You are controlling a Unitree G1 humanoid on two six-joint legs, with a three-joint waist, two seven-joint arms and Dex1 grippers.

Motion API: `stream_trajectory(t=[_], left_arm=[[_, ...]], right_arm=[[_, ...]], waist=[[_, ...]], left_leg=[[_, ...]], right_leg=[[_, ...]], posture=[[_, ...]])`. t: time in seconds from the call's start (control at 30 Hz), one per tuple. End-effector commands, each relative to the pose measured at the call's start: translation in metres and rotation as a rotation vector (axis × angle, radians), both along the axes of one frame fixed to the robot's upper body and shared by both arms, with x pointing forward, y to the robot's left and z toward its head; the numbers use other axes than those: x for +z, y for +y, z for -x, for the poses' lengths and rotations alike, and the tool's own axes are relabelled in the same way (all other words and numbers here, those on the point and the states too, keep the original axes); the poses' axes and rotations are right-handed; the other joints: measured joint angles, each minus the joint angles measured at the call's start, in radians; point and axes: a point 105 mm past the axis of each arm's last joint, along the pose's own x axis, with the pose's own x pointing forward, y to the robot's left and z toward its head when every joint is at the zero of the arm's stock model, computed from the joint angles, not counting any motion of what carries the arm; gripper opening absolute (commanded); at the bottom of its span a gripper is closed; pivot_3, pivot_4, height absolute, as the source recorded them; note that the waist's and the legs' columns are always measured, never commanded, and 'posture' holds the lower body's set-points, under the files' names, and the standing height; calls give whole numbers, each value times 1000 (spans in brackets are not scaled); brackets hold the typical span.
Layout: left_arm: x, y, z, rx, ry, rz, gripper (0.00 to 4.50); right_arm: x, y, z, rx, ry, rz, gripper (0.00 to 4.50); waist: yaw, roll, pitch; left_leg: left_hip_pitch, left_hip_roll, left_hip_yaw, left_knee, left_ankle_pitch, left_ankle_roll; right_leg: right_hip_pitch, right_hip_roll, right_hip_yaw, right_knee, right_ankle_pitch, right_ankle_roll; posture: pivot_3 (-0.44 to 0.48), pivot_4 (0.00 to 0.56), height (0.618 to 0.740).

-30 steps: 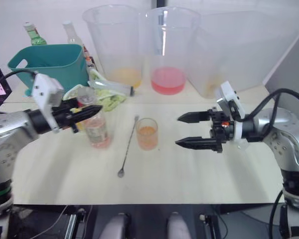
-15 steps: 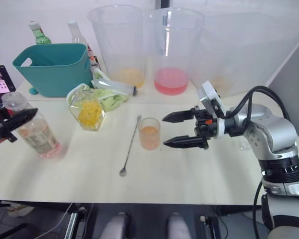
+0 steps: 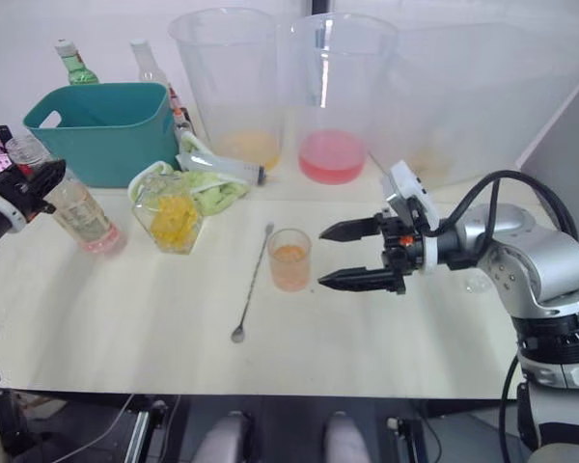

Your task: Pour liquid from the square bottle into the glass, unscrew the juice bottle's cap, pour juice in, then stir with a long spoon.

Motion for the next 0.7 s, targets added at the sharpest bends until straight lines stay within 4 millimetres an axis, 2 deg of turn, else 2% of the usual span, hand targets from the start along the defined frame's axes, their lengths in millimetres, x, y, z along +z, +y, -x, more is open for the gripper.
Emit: stream_trajectory(t=[0.03, 0.37, 0.5, 0.53, 0.7], left_arm=[[15, 8, -6, 45, -82, -4, 1534], [-21, 9, -16, 30, -24, 18, 1534], [-16, 7, -14, 23, -47, 35, 1534], [-13, 7, -13, 22, -54, 40, 2385], [7, 18, -4, 76, -124, 14, 4023]], right_arm=[[13, -2, 7, -8, -46, -7, 4482], [11, -5, 5, -59, -50, 16, 4482], [10, -6, -1, -101, -46, 15, 4482], [10, -5, -1, -100, -45, 13, 4500], [8, -6, -2, -105, -43, 24, 4500]], waist=[[0, 0, 0], [-16, 0, 0], [-16, 0, 0], [-16, 0, 0], [-16, 0, 0]], left_leg=[[0, 0, 0, 0, 0, 0], [0, 0, 0, 0, 0, 0], [0, 0, 0, 0, 0, 0], [0, 0, 0, 0, 0, 0], [0, 0, 0, 0, 0, 0]], right_leg=[[0, 0, 0, 0, 0, 0], [-1, 0, 0, 1, 0, 0], [0, 0, 0, 2, 0, 0], [0, 0, 0, 2, 0, 0], [-1, 0, 0, 2, 0, 0]], posture=[[0, 150, 733], [0, 150, 733], [0, 150, 733], [0, 150, 733], [0, 150, 733]])
